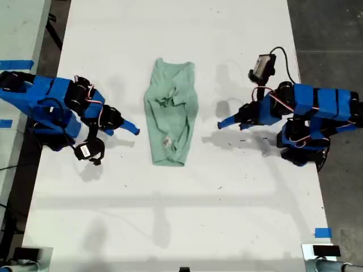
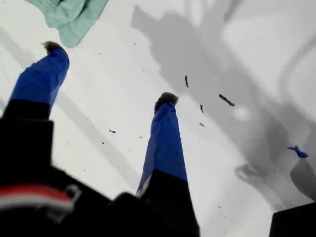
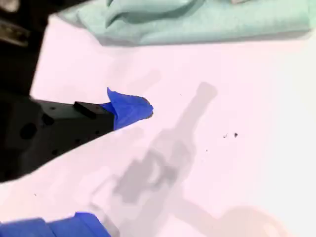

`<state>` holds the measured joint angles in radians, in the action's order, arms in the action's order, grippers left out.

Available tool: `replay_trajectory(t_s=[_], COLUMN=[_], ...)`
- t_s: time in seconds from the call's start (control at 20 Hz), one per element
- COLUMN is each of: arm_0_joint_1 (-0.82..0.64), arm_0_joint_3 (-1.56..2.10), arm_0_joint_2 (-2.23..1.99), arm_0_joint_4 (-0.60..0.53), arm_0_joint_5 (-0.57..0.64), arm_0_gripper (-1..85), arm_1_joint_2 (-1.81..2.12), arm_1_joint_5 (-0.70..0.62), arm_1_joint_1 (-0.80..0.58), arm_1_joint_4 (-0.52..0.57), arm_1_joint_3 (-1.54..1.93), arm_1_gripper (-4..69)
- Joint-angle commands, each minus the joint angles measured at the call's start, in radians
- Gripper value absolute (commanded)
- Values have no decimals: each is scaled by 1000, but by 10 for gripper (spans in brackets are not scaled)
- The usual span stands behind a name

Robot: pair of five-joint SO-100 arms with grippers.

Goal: Fold tshirt

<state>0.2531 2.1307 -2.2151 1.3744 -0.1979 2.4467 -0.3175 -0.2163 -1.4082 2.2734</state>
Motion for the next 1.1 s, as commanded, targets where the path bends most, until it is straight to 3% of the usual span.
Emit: replay_trajectory(t_s=[0.0, 0.3, 0.45, 0.6, 0.8, 0.9, 1.05], arm_0_joint_1=[40, 38, 20, -43, -126, -160, -189], arm_0_joint_3=[219, 262, 201, -199, -773, -977, -1063], arm_0_joint_2=[-242, -279, -198, 204, 699, 885, 1058], arm_0_joint_4=[-49, -44, -74, -25, 92, 147, 120], arm_0_joint_5=[-95, -98, -57, 121, 325, 373, 391], arm_0_gripper=[315, 317, 320, 327, 331, 335, 340], arm_1_joint_2=[176, 244, 144, -179, -598, -778, -1042], arm_1_joint_5=[38, 71, 61, 11, -64, -91, -110], arm_1_joint_1=[3, 25, 40, 58, 81, 92, 114], arm_1_joint_4=[-43, -37, 31, 106, 103, 95, 74], arm_1_joint_3=[57, 98, 63, -144, -531, -696, -927], arm_1_gripper=[322, 323, 318, 323, 329, 331, 334])
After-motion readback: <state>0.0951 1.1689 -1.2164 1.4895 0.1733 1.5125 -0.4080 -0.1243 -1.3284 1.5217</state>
